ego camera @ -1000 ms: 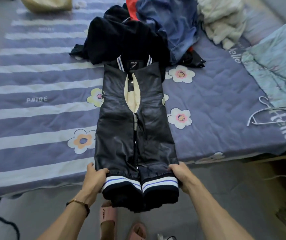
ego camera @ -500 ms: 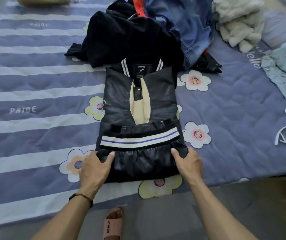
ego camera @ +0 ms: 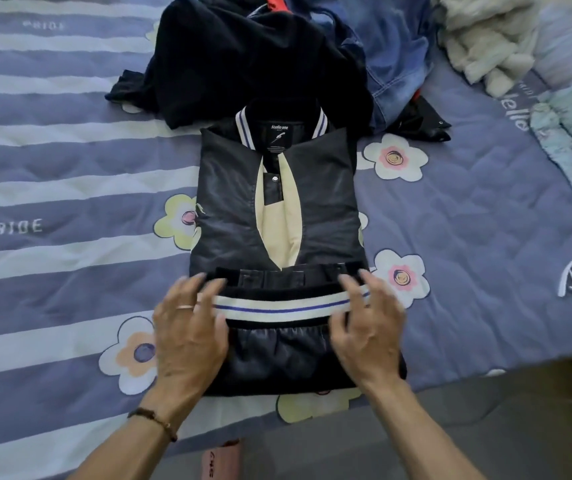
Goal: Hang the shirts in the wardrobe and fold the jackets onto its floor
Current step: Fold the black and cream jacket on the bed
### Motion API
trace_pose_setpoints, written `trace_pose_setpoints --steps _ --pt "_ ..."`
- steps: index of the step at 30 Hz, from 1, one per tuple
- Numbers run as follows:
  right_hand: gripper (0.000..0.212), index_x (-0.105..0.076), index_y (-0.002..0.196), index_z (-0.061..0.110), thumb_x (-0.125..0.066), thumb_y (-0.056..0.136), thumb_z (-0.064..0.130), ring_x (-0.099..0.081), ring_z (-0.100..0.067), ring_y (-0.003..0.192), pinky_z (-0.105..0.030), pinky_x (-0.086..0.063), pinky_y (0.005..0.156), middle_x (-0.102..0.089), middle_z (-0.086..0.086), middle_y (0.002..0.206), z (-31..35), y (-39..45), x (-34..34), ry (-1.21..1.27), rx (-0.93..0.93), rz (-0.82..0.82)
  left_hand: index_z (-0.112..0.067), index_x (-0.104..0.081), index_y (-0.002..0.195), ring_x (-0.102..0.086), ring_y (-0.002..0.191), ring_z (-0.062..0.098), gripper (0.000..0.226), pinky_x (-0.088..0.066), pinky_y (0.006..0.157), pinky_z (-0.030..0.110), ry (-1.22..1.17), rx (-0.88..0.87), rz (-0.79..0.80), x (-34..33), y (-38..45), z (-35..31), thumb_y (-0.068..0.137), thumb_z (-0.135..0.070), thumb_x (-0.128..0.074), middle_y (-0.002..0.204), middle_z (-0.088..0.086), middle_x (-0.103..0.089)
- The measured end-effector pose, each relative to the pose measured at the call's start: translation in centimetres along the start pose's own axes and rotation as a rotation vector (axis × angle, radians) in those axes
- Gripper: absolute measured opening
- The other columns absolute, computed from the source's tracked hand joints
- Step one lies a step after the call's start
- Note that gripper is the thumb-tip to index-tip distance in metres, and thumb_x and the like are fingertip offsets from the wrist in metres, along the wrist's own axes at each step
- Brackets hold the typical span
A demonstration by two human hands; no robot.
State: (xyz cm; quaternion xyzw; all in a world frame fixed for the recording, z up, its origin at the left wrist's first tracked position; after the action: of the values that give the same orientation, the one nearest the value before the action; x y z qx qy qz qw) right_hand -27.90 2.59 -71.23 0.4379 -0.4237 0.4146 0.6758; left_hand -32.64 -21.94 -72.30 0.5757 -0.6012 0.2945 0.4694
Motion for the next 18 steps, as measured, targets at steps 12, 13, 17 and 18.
trace_pose_setpoints --steps 12,13,17,18 --pt "0.096 -0.031 0.152 0.017 -0.035 0.078 0.078 0.003 -0.036 0.151 -0.059 -0.003 0.117 -0.01 -0.013 0.164 3.8 -2.9 -0.6 -0.128 0.41 0.66 -0.035 -0.035 0.149 -0.018 0.148 0.026 0.069 -0.012 0.116 0.055 0.262 -0.431 0.641 -2.3 1.6 1.8 0.088 -0.067 -0.028 0.159 0.001 -0.028" --pt "0.094 -0.033 0.15 0.014 -0.041 0.076 0.07 -0.003 -0.041 0.15 -0.061 -0.007 0.115 -0.015 -0.017 0.162 4.2 -4.5 -0.5 -0.174 0.461 0.684 -0.034 -0.036 0.148 -0.023 0.147 0.028 0.07 -0.014 0.113 0.055 0.264 -0.438 0.63 -2.0 0.9 2.2 0.088 -0.068 -0.032 0.158 0.004 -0.032" --pt "0.057 -0.052 0.139 0.009 -0.037 0.084 0.016 -0.032 -0.05 0.138 -0.065 -0.031 0.106 -0.042 -0.022 0.15 4.8 -5.8 -2.3 -0.282 0.369 0.623 -0.036 -0.032 0.15 -0.026 0.146 0.028 0.064 -0.006 0.113 0.048 0.23 -0.358 0.604 -1.8 -0.4 2.9 0.092 -0.06 -0.029 0.158 0.007 -0.03" --pt "0.053 -0.057 0.135 0.008 -0.037 0.086 0.014 -0.042 -0.049 0.133 -0.063 -0.039 0.104 -0.049 -0.021 0.145 4.6 -5.4 -2.8 -0.286 0.38 0.637 -0.034 -0.036 0.15 -0.029 0.145 0.027 0.062 -0.005 0.114 0.046 0.223 -0.358 0.569 -2.0 0.2 2.7 0.093 -0.057 -0.027 0.156 0.006 -0.032"
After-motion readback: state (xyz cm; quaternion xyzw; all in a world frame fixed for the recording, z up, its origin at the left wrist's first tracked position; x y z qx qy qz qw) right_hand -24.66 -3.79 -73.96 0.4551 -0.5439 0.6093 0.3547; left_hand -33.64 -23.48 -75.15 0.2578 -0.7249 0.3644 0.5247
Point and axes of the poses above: each hand's wrist, its own y-axis towards the middle knuckle, its own x-axis out of the back of the hand, z = x × y, the point moved 2 cm from there along y, towards the middle knuckle
